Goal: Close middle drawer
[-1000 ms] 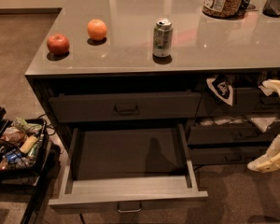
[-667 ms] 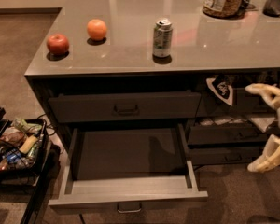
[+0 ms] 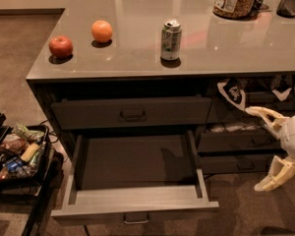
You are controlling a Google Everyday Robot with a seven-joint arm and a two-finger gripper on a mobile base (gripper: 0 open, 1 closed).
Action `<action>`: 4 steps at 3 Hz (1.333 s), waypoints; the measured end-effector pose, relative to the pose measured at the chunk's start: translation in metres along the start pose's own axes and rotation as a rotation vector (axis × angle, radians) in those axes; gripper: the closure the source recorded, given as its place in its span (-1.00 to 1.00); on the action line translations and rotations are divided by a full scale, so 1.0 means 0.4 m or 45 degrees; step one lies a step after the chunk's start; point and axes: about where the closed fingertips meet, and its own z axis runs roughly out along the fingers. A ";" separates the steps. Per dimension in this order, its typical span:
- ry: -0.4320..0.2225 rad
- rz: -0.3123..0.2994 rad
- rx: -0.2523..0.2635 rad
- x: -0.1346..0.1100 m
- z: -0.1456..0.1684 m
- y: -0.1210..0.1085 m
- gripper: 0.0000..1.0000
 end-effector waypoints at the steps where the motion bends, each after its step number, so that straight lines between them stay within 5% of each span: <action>1: 0.005 -0.025 -0.067 0.000 0.015 0.004 -1.00; 2: -0.025 0.019 -0.138 0.042 0.058 0.067 -1.00; 4: -0.144 0.177 -0.151 0.111 0.175 0.220 -1.00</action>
Offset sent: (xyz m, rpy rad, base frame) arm -0.0402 0.0024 -0.0810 0.0416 0.1822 0.0807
